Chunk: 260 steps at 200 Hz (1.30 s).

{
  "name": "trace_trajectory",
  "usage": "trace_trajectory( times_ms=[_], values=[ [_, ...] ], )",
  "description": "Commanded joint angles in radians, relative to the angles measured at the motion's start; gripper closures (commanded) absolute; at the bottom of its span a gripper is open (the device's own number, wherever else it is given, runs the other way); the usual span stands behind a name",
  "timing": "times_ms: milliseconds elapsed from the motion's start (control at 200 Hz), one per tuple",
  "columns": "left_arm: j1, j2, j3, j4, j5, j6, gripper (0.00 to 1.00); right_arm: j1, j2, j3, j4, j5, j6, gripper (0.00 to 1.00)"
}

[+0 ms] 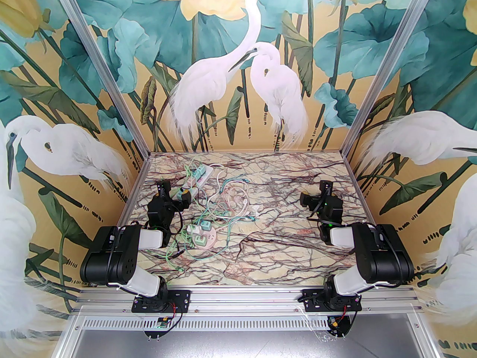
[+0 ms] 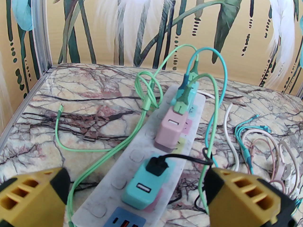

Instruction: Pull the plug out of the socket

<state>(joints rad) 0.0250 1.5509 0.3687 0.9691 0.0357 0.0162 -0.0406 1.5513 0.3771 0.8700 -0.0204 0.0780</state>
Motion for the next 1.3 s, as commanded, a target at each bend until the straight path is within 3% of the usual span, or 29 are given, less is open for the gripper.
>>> trace_trajectory(
  times_ms=[0,945,1040,1215,1295],
  values=[
    [-0.007,0.003,-0.009,0.007,0.029,0.012,0.0,-0.002,-0.005,0.017,-0.003,-0.004,-0.007,0.01],
    [-0.002,0.003,0.018,-0.043,0.003,-0.002,0.0,-0.002,-0.005,0.016,-0.003,-0.004,-0.007,0.01],
    [-0.002,-0.052,0.008,-0.059,0.0,-0.001,0.0,-0.002,-0.005,0.016,-0.003,-0.004,-0.007,0.01],
    [-0.002,-0.326,0.177,-0.538,-0.171,-0.061,0.0,0.033,-0.129,0.023,-0.116,0.114,-0.006,0.01],
    [-0.001,-0.393,0.317,-0.809,-0.299,-0.215,0.0,0.051,-0.25,0.058,-0.273,0.192,0.02,0.01]
  ],
)
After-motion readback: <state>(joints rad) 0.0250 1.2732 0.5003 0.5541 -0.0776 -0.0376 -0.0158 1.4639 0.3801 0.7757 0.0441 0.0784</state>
